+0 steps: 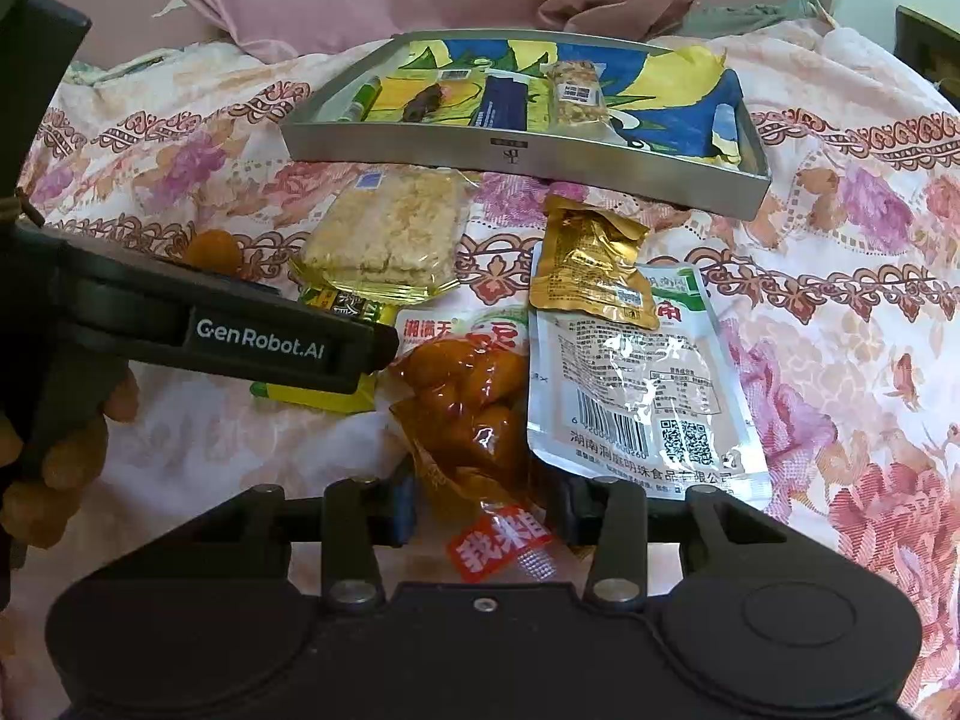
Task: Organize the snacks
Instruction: 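Close the left gripper on the biscuit packet while the right closes on the meat packet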
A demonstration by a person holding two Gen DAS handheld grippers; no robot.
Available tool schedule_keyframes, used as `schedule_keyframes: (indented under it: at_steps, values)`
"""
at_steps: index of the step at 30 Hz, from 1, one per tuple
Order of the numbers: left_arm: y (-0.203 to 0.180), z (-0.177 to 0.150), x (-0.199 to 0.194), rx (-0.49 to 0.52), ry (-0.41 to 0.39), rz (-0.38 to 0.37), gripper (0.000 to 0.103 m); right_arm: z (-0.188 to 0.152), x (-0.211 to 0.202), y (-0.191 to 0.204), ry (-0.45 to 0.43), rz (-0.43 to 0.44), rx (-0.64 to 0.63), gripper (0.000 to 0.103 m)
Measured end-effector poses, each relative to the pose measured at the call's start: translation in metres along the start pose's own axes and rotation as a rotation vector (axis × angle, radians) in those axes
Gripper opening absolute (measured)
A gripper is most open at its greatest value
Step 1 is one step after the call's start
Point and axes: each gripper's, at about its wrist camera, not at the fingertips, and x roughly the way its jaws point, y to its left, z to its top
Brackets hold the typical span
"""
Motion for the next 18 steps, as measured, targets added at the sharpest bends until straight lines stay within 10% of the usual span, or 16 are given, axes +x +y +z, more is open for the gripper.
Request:
schedule_keyframes:
  at_steps: [18]
  values:
    - [0.002, -0.007, -0.012, -0.004, 0.077, -0.004, 0.056, -0.006, -0.004, 0.006, 0.007, 0.010, -0.007, 0.040]
